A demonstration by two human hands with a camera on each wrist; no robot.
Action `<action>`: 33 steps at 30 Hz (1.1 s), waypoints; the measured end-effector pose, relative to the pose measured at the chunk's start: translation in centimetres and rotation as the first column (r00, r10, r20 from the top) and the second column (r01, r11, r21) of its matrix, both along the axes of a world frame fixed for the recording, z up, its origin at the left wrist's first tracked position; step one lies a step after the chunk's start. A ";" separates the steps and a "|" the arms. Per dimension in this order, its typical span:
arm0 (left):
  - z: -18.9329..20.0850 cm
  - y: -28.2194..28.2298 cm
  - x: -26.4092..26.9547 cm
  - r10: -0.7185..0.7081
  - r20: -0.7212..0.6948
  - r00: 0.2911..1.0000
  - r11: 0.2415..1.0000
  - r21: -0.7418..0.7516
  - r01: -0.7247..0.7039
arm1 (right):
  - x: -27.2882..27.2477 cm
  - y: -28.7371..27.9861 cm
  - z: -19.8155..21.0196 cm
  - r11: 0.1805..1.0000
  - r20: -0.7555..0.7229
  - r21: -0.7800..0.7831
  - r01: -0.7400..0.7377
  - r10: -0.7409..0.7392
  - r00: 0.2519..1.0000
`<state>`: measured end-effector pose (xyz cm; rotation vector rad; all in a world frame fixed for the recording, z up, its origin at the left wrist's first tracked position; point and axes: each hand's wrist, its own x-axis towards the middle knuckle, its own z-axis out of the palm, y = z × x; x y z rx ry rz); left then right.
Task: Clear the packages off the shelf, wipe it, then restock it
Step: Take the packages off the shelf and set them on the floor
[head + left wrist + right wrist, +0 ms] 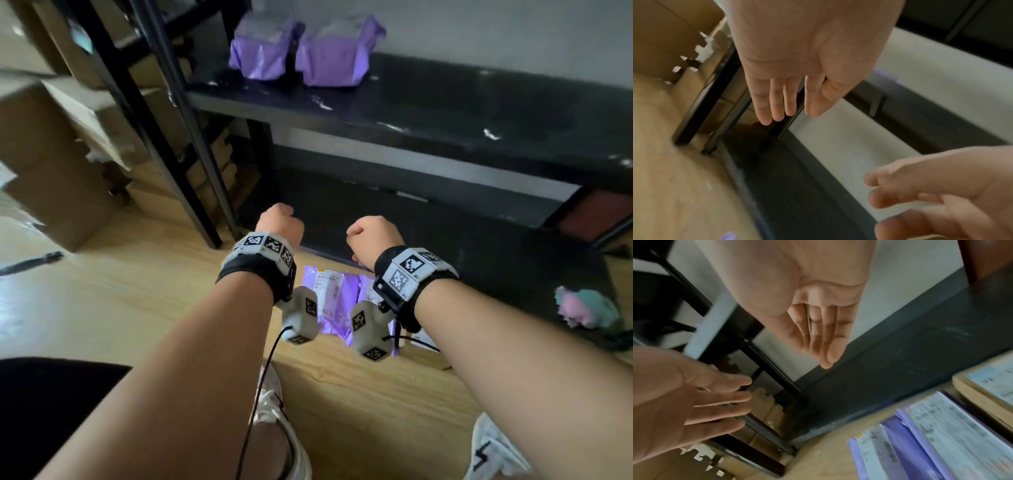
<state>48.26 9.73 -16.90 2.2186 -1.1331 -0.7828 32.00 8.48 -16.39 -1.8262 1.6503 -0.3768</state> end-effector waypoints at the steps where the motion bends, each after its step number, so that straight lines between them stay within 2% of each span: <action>1: 1.8 -0.4 0.0 -0.005 0.027 1.000 0.999 -0.049 0.006 | 0.2 -0.2 1.4 0.999 0.029 -0.032 0.002 -0.001 1.000; 7: 11.3 -3.1 0.7 -0.023 0.193 0.981 0.967 -0.243 0.071 | 0.9 -2.2 9.3 0.980 0.127 -0.197 0.005 0.020 0.992; 10: 14.3 -4.7 0.9 -0.040 0.233 0.972 0.949 -0.297 0.110 | 1.2 -3.7 12.5 0.965 0.172 -0.263 0.014 0.032 0.985; 13: 16.1 -6.0 0.8 -0.053 0.264 0.963 0.953 -0.274 0.127 | 1.3 -5.7 14.7 0.953 0.179 -0.301 0.034 0.021 0.984; 19: 17.4 -9.1 0.7 -0.051 0.166 0.985 0.957 -0.274 0.095 | 2.1 -10.7 16.8 0.939 0.142 -0.330 0.095 -0.050 0.989; 23: 17.9 -11.6 0.8 -0.060 0.162 0.985 0.954 -0.280 0.104 | 3.1 -14.3 17.1 0.948 0.139 -0.300 0.107 -0.068 0.988; 28: 17.2 -14.7 0.8 -0.075 0.106 0.992 0.962 -0.254 0.100 | 4.1 -18.0 16.9 0.975 0.127 -0.187 0.121 -0.099 0.987; 33: 15.8 -17.1 0.9 -0.037 0.070 0.997 0.955 -0.290 0.055 | 5.1 -19.7 16.2 0.986 0.240 -0.073 0.149 -0.128 0.962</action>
